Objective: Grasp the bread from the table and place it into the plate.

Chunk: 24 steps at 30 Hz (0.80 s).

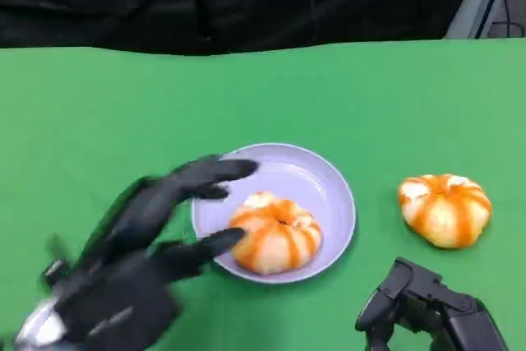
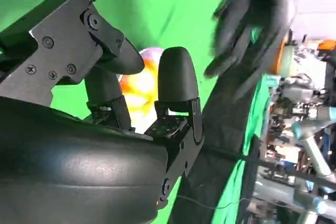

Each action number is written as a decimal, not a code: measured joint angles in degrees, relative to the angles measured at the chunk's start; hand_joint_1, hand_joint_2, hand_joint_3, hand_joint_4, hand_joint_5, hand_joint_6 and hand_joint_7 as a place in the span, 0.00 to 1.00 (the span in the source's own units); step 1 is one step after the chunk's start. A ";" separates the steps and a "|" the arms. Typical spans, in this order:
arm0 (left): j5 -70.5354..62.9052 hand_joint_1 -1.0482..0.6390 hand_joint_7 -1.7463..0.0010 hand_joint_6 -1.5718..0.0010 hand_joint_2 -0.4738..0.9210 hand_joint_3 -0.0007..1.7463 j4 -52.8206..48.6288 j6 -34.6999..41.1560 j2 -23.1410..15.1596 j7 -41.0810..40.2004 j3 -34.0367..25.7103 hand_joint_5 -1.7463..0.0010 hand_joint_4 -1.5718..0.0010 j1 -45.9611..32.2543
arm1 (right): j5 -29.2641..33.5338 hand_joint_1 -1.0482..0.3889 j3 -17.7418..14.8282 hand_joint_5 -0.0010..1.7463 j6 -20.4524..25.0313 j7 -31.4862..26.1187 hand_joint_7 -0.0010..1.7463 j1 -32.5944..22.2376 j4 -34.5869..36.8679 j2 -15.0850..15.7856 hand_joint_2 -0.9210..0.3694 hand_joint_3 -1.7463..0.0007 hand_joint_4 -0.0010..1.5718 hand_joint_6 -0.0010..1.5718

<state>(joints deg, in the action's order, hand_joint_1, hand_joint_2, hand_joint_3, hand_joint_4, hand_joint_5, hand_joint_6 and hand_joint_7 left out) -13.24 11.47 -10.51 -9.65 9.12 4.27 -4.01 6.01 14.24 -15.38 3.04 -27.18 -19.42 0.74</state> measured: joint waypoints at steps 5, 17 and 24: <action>7.92 0.63 0.21 0.48 0.62 0.82 0.41 -4.97 2.59 -2.03 -4.21 0.08 0.46 -7.90 | -0.34 0.71 0.11 0.96 -0.12 0.10 0.83 0.01 -0.08 0.01 0.42 0.25 0.43 0.44; 15.70 0.61 0.12 0.50 0.60 0.84 -0.33 -9.76 4.52 -1.35 -5.25 0.00 0.48 -15.31 | -0.12 0.70 -0.41 0.94 -1.34 0.10 0.83 -0.70 -0.01 0.74 0.44 0.23 0.43 0.44; 17.29 0.58 0.09 0.49 0.56 0.87 -2.52 -11.20 5.09 -0.73 -5.19 0.00 0.46 -14.79 | -0.23 0.71 -0.77 0.95 -1.39 0.17 0.83 -0.46 0.24 0.92 0.44 0.23 0.43 0.43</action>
<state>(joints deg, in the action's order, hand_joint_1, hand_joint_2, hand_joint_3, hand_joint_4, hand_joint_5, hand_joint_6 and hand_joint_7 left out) 4.05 8.95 -21.71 -4.55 8.40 -0.92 -18.80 5.78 13.47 -16.78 3.21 -27.65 -19.18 1.66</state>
